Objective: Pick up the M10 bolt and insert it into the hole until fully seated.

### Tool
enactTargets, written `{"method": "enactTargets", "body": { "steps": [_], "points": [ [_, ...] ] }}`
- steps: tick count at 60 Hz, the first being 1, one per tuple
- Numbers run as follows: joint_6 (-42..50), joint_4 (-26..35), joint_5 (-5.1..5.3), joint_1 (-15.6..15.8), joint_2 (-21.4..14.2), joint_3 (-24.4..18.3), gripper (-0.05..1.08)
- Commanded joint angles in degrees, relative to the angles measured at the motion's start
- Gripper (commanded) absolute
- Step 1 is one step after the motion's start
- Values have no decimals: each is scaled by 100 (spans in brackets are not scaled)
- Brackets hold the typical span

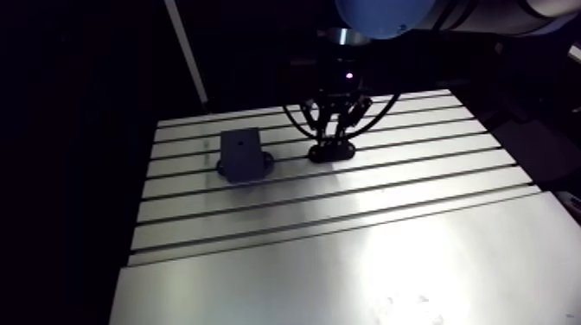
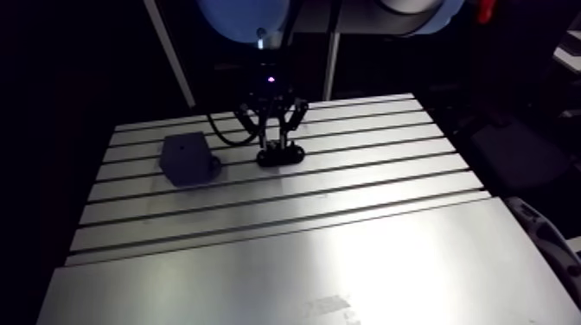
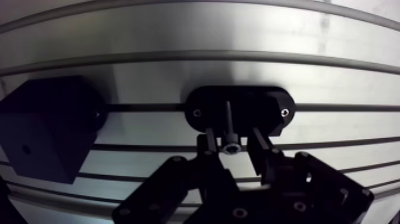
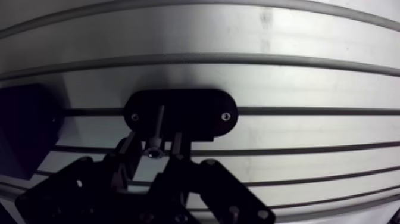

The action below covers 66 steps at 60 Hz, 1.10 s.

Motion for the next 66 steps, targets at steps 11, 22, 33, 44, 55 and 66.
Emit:
{"method": "enactTargets", "body": {
  "steps": [11, 22, 33, 44, 55, 66],
  "points": [
    [-8, 7, -9, -2, -8, -22, 62],
    [-8, 7, -105, -2, -9, -21, 64],
    [1, 7, -124, 7, -7, -22, 65],
    [1, 16, -116, 7, -7, -13, 65],
    [1, 16, -107, 7, -9, -13, 65],
    [1, 23, -98, 7, -9, -13, 68]
  ]
}}
